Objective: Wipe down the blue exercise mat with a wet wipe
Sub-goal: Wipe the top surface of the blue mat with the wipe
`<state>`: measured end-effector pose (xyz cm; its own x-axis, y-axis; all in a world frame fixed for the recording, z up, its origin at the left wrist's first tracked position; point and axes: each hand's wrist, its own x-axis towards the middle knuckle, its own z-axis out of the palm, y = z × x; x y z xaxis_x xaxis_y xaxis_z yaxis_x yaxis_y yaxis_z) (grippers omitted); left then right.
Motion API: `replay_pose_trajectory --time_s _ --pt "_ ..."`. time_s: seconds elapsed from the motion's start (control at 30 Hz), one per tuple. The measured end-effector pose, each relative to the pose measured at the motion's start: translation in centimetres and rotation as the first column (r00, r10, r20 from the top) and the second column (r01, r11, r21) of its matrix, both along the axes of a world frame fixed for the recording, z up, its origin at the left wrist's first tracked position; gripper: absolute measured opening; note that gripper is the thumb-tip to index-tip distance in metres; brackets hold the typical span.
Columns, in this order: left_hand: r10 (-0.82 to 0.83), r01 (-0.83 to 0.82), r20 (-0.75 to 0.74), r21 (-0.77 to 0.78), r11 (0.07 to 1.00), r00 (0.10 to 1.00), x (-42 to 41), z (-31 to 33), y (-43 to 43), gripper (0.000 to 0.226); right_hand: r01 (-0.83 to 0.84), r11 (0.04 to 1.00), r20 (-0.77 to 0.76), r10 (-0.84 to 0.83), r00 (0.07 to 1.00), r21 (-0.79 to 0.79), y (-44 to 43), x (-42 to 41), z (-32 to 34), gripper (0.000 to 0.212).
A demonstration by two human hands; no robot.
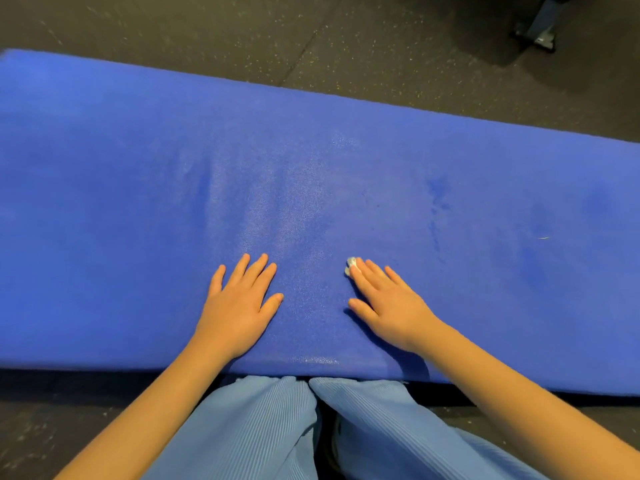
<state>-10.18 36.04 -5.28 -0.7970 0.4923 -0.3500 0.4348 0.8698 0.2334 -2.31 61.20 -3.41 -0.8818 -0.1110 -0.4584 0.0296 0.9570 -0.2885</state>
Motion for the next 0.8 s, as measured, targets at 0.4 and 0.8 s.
replay_pose_trajectory --time_s 0.4,0.8 --pt "0.046 -0.044 -0.006 0.156 0.987 0.999 -2.7 0.1 0.9 0.086 0.059 0.997 -0.049 -0.061 0.997 -0.040 -1.5 -5.1 -2.0 0.100" --pt "0.037 -0.037 -0.025 0.001 0.999 0.999 -4.3 -1.8 2.5 0.094 0.137 0.990 -0.038 -0.135 0.990 0.046 -0.2 -8.5 -3.1 0.085"
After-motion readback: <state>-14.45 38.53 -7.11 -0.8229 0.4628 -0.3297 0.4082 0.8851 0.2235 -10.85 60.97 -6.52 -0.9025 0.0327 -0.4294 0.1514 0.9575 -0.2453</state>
